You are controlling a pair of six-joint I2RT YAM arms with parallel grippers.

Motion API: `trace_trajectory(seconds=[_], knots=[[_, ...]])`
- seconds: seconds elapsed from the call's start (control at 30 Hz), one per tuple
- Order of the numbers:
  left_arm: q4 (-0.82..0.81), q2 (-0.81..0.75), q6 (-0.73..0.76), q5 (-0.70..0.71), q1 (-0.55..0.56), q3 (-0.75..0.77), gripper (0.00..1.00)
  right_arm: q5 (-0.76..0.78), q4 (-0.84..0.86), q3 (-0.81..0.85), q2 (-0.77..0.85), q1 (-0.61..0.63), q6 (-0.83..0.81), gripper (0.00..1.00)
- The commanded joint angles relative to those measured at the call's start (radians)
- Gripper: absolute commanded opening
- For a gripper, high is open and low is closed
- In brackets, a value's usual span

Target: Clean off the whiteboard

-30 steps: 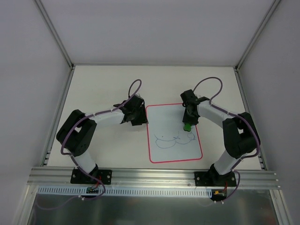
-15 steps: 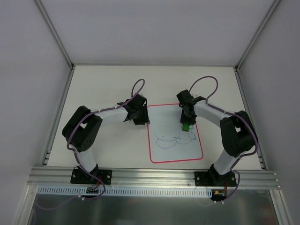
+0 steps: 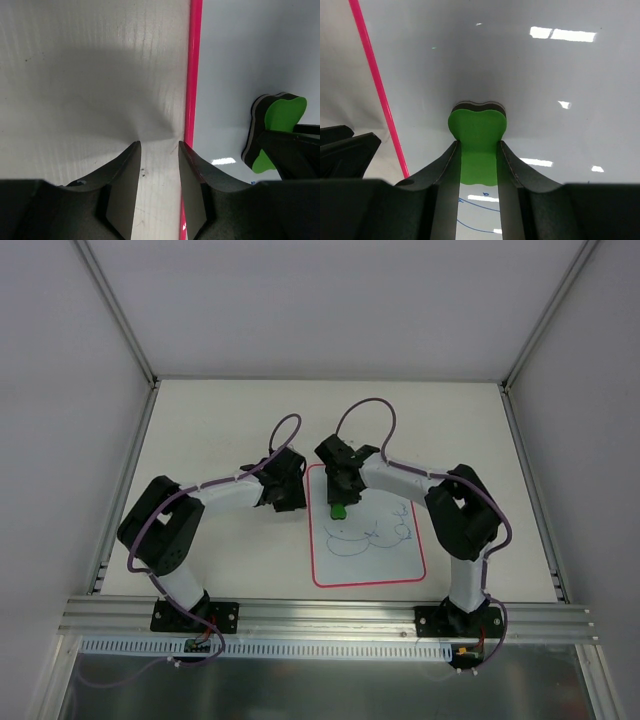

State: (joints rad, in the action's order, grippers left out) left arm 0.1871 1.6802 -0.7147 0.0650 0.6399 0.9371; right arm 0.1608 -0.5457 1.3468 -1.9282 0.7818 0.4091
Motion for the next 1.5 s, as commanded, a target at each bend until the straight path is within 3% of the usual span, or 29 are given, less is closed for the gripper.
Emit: trace_trajectory(seconds=[0.0,0.23,0.5,0.73,1.07,1.23,1.47], knots=[[0.028,-0.033,0.026,0.029,-0.005,-0.001,0.35,-0.086,-0.031,-0.023,-0.072,0.008,0.04,0.0],[0.029,-0.033,0.015,-0.007,-0.005,-0.004,0.22,0.006,-0.034,-0.149,0.061,-0.078,0.027,0.0],[0.029,-0.074,0.026,-0.03,-0.002,0.0,0.2,0.039,-0.039,-0.324,0.227,-0.318,-0.004,0.0],[0.029,-0.04,0.037,-0.057,0.015,0.025,0.19,0.0,-0.051,-0.379,0.255,-0.415,-0.027,0.0],[0.029,-0.031,0.043,-0.062,0.075,0.06,0.17,-0.029,-0.071,-0.397,0.265,-0.395,0.003,0.0],[0.029,-0.071,0.037,-0.031,0.069,0.032,0.17,-0.063,-0.068,-0.367,0.198,-0.284,0.053,0.0],[0.029,-0.18,0.032,-0.025,-0.003,-0.064,0.17,-0.132,-0.053,-0.195,0.007,-0.07,0.138,0.0]])
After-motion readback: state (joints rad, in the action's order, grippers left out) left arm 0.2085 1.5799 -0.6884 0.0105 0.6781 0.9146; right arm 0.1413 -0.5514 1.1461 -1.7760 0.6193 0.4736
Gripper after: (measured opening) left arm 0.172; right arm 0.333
